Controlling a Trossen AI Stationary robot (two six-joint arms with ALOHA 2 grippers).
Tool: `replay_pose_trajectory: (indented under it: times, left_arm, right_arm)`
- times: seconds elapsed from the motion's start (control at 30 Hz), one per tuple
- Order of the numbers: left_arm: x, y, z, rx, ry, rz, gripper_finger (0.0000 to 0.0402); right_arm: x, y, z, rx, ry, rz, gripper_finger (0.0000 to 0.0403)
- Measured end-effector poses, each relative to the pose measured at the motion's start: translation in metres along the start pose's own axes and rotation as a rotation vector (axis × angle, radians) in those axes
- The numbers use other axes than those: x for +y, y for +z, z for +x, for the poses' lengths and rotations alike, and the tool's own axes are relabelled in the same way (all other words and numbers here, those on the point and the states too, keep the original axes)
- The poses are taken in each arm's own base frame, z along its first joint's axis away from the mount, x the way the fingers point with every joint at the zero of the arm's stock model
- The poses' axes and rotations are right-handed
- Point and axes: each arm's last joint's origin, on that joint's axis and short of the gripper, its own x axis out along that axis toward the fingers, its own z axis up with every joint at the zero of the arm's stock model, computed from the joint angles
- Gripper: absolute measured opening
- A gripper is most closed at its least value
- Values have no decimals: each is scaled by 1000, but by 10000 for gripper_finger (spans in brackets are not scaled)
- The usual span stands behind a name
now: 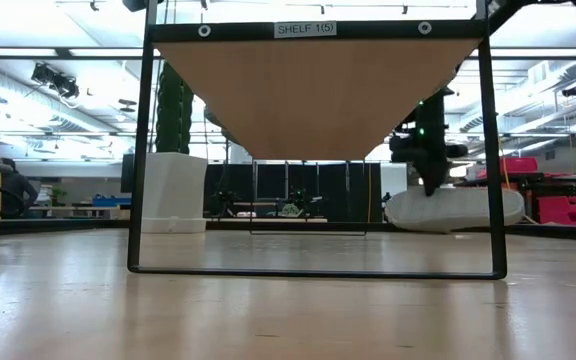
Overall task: Pick and place slides into the shelf
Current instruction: Put the gray slide on the shelf
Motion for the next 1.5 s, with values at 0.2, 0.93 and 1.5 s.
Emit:
replay_pose_trajectory:
  times: [0.2, 0.93, 1.5]
  left_arm:
    - [0, 0, 0, 0, 0, 11, 53]
    - [0, 0, 0, 1, 1, 11, 59]
    - [-4, -8, -3, 7, 14, 56, 54]
  right_arm:
    - [7, -5, -26, -74, 33, -15, 23]
    - [30, -45, -132, -435, 35, -84, 18]
    - [91, -78, -245, -522, -2, -262, 18]
